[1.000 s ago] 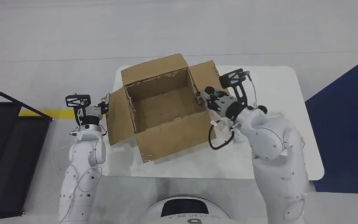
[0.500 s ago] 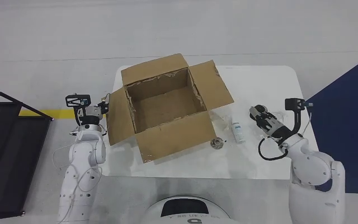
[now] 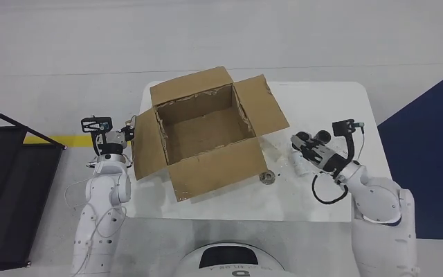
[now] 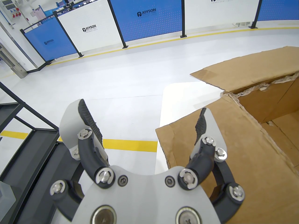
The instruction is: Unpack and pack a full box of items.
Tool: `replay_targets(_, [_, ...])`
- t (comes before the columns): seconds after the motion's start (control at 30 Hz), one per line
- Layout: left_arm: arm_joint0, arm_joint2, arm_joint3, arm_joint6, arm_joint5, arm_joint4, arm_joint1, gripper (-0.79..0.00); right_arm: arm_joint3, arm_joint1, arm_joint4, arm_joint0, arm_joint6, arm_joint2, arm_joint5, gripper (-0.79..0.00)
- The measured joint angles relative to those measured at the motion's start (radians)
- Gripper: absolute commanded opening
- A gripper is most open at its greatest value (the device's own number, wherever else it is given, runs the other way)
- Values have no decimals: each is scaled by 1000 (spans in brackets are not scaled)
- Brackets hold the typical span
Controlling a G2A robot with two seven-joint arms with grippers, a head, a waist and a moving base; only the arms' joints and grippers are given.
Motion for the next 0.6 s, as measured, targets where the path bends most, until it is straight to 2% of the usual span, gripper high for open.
replay_targets(0.47, [0, 0, 0, 0, 0, 0, 0, 0, 16, 4, 22, 22, 26, -17, -20, 0])
replay_targets(0.6, [0, 0, 0, 0, 0, 0, 0, 0, 67, 7, -33, 90, 17, -103, 1, 0])
